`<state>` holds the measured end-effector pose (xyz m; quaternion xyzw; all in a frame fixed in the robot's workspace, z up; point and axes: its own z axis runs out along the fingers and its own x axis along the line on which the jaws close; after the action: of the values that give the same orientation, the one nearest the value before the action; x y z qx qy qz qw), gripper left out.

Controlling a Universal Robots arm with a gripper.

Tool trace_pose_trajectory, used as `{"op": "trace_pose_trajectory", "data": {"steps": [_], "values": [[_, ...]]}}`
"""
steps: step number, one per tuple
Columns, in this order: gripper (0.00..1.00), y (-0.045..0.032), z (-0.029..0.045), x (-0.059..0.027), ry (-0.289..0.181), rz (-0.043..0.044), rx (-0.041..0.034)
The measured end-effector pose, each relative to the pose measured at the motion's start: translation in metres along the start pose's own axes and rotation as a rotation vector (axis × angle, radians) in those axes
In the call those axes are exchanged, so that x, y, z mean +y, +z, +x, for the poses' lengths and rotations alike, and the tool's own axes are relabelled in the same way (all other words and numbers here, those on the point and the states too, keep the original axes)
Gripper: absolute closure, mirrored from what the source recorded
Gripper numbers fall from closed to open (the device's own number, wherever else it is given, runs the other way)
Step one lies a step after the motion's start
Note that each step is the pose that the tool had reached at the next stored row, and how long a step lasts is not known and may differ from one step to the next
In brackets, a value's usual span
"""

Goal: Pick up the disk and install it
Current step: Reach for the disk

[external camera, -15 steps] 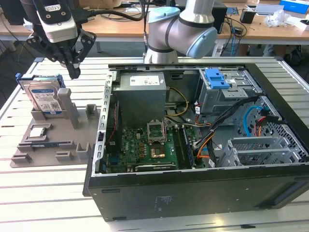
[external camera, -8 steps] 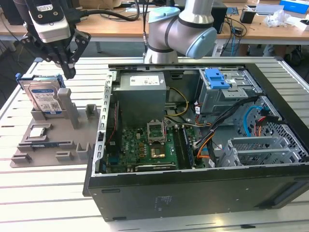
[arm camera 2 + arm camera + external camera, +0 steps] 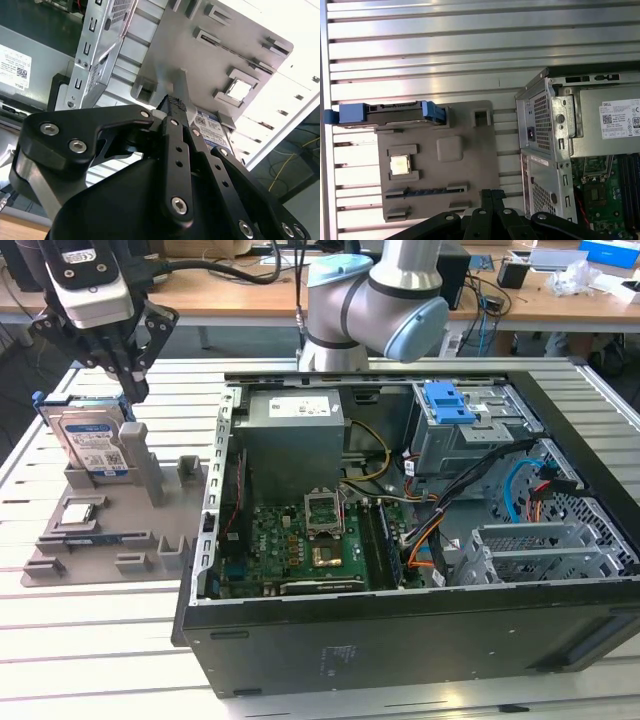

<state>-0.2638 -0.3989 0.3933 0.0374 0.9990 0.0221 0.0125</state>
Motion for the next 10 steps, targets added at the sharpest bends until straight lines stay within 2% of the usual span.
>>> {"op": "trace_pose_trajectory", "data": {"steps": [10], "values": [[0.89,-0.0003,0.0111,-0.0008,0.0,0.0,0.0001]]}}
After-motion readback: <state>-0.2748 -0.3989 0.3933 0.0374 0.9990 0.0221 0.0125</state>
